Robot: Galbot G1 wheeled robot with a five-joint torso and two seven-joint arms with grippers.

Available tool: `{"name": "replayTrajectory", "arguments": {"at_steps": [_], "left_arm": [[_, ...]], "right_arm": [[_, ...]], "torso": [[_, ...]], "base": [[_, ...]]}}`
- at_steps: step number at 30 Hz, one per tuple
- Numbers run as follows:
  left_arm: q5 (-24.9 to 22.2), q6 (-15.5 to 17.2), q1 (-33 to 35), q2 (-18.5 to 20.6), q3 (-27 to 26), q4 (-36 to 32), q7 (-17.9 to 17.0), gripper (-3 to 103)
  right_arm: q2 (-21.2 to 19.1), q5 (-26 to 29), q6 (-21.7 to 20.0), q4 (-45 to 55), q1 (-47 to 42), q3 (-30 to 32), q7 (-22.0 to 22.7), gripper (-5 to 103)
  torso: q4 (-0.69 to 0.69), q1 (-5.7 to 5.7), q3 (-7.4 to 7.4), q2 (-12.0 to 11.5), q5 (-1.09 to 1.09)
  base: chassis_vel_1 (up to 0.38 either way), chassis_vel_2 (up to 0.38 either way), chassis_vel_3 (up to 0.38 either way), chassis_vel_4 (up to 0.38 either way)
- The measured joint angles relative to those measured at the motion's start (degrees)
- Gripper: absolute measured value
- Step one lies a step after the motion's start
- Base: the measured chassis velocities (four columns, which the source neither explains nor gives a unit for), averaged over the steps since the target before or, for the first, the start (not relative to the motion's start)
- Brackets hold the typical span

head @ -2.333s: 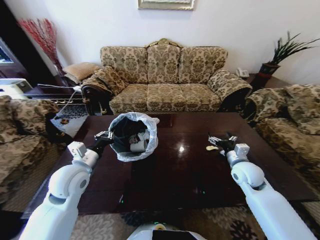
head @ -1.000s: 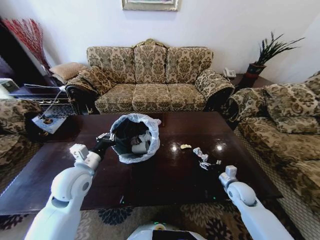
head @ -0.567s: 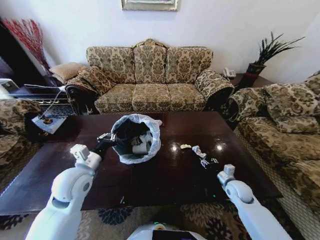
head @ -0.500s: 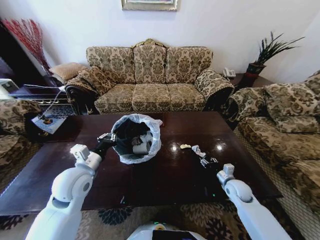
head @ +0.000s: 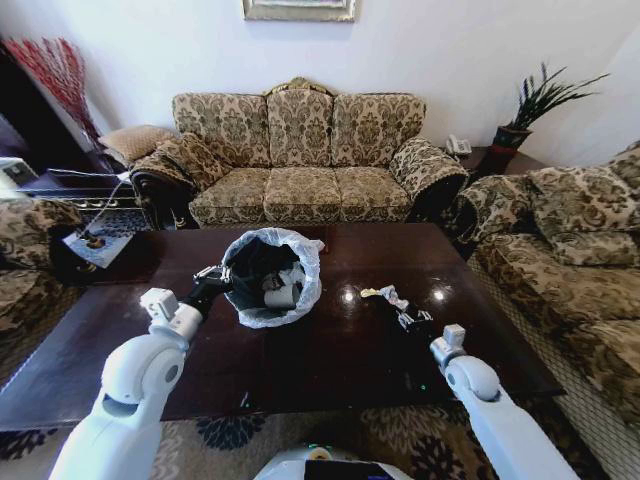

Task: Move to the front of the table and place the trash on the table into the trash bin.

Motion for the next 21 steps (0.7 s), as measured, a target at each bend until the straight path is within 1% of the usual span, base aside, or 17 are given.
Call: {"name": "replayTrajectory", "arguments": {"at_steps": [3,4,7,8,9,10,11,12,13,15,17,18,19,21], "left_arm": [[0.1,0.0,-0.1,-0.3,0.6,0.0,0.2,1],[0.1,0.0,-0.1,-0.3,0.6,0.0,0.2,1],[0.3,0.0,-0.1,-0.4,1.0,0.3,0.5,1],[0.3,0.0,-0.1,-0.4,1.0,0.3,0.5,1],[0.4,0.0,0.0,-0.4,1.0,0.4,0.5,1],[0.6,0.0,0.0,-0.5,1.1,0.6,0.6,1],[0.7,0.0,0.1,-0.6,1.1,0.6,0.6,1],[0.7,0.0,0.1,-0.6,1.1,0.6,0.6,1],[0.8,0.0,0.1,-0.6,1.2,0.7,0.6,1],[1.0,0.0,0.1,-0.5,1.6,0.7,0.7,1],[1.1,0.0,0.1,-0.3,1.8,0.7,0.8,1],[1.1,0.0,0.0,-0.1,2.1,0.6,0.8,1],[1.1,0.0,0.0,-0.1,2.1,0.6,0.8,1],[1.3,0.0,0.0,-0.1,2.6,0.3,0.8,1]], "right_arm": [[0.5,-2.1,0.6,9.6,-0.2,0.5,3.2,46],[0.5,-2.1,0.6,9.6,-0.2,0.5,3.2,46],[-0.3,-1.5,-1.9,19.4,1.8,-1.4,6.1,46],[-0.3,-1.5,-1.9,19.4,1.8,-1.4,6.1,46],[-0.7,-1.2,-2.5,21.7,3.0,-2.5,6.9,46],[-1.3,-0.8,-3.3,24.4,5.0,-4.6,8.1,46],[-1.9,0.0,-4.3,27.1,7.2,-7.4,9.3,46],[-1.9,0.0,-4.3,27.1,7.2,-7.4,9.3,46],[-2.4,1.3,-5.6,29.4,9.0,-9.9,9.8,46],[-3.3,3.7,-7.8,32.1,10.8,-13.0,8.9,46],[-3.8,4.4,-8.5,32.7,11.1,-13.8,8.4,46],[-5.1,5.3,-9.2,33.5,11.3,-15.6,7.2,46],[-5.1,5.3,-9.2,33.5,11.3,-15.6,7.2,46],[-6.8,6.0,-9.3,33.6,11.7,-17.4,6.1,46]], "torso": [[0.02,0.00,0.00,0.0,0.00],[0.02,0.00,0.00,0.0,0.00],[-0.01,0.00,0.00,0.0,0.00],[-0.01,0.00,0.00,0.0,0.00],[0.00,0.00,0.00,0.0,-0.01],[0.00,0.00,0.00,0.0,-0.01],[0.03,0.00,0.00,0.0,0.00],[0.03,0.00,0.00,0.0,0.00],[0.04,0.00,0.00,0.0,0.00],[0.03,0.00,0.00,0.0,0.00],[0.03,0.00,0.00,0.0,0.00],[0.01,0.00,0.00,0.0,0.00],[0.01,0.00,0.00,0.0,0.00],[0.00,0.00,0.00,0.0,0.01]], "base": [[0.000,0.000,0.000,0.000],[0.000,0.000,0.000,0.000],[0.000,0.000,0.000,0.000],[0.000,0.000,0.000,0.000],[0.000,0.000,0.000,0.000],[0.000,0.000,0.000,0.000],[0.000,0.000,0.000,0.000],[0.000,0.000,0.000,0.000],[0.000,0.000,0.000,0.000],[0.000,0.000,0.000,0.000],[0.000,0.000,0.000,0.000],[0.000,0.000,0.000,0.000],[0.000,0.000,0.000,0.000],[0.000,0.000,0.000,0.000]]}}
